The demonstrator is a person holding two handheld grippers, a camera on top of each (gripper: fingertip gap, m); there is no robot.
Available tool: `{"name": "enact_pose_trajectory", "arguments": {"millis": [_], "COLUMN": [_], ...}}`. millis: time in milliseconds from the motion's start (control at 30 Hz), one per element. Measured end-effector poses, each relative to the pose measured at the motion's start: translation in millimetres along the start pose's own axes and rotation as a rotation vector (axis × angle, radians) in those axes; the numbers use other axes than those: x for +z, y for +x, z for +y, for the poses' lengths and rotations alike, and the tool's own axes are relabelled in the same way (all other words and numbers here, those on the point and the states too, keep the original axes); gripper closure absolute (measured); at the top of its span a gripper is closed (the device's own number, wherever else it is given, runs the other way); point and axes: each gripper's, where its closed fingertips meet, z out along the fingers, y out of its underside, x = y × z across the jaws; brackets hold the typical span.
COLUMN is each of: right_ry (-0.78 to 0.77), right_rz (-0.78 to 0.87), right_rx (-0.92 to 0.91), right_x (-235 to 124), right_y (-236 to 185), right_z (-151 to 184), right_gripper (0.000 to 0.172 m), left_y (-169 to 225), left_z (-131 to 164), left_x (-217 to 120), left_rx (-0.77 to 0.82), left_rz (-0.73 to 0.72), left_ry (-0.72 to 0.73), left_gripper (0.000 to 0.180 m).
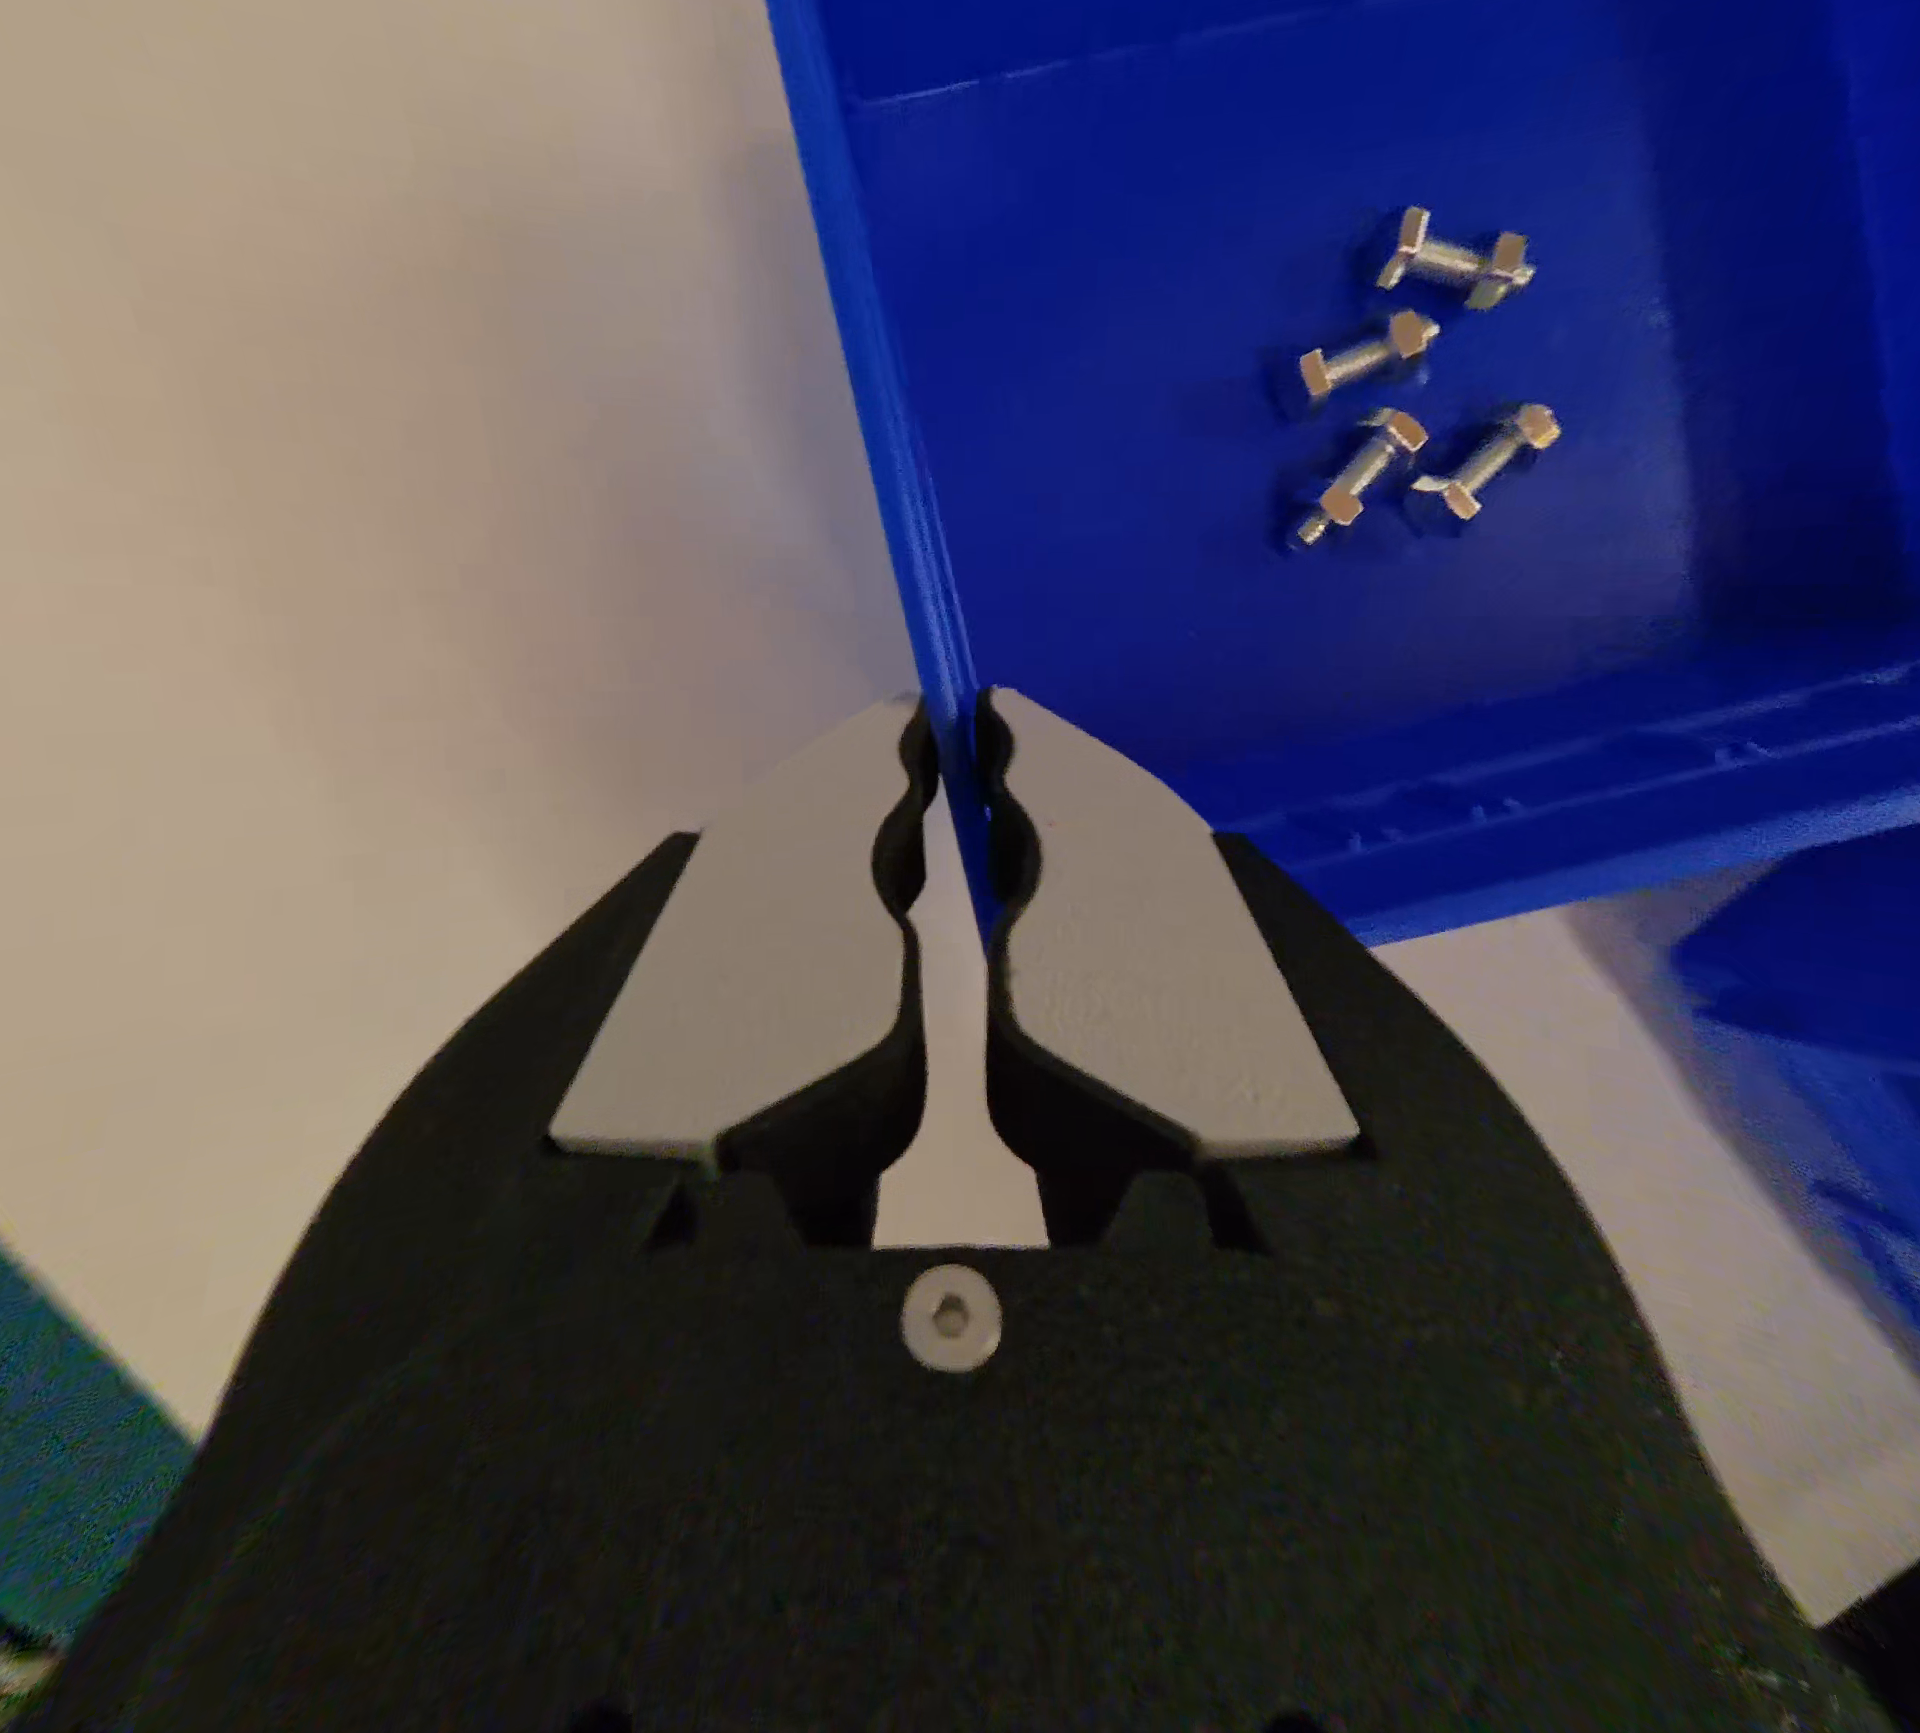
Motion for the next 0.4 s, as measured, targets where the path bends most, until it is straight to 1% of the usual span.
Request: {"name": "enact_pose_trajectory", "arguments": {"millis": [67, 133, 233, 400], "right_ry": [-0.029, -0.057, -0.093, -0.159], "right_rz": [0.013, 0.023, 0.029, 0.025], "right_rx": [-0.020, -0.056, -0.117, -0.255], "right_x": [-5.2, -10.5, -18.5, -32.6], "right_y": [9.2, 18.1, 32.7, 63.9], "right_z": [7.1, 14.4, 25.4, 43.0], "right_gripper": [0.149, 0.149, 0.149, 0.149], "left_y": [-17.8, -32.3, -51.0, -80.8], "left_z": [9.1, 17.7, 29.6, 54.9], "left_x": [-5.7, -11.2, -19.1, -34.9], "left_rx": [0.005, 0.009, 0.047, 0.165], "left_rz": [-0.066, -0.095, -0.106, -0.110], "left_ry": [-0.019, -0.024, -0.007, 0.007], "left_gripper": [0.174, 0.174, 0.173, 0.172]}}
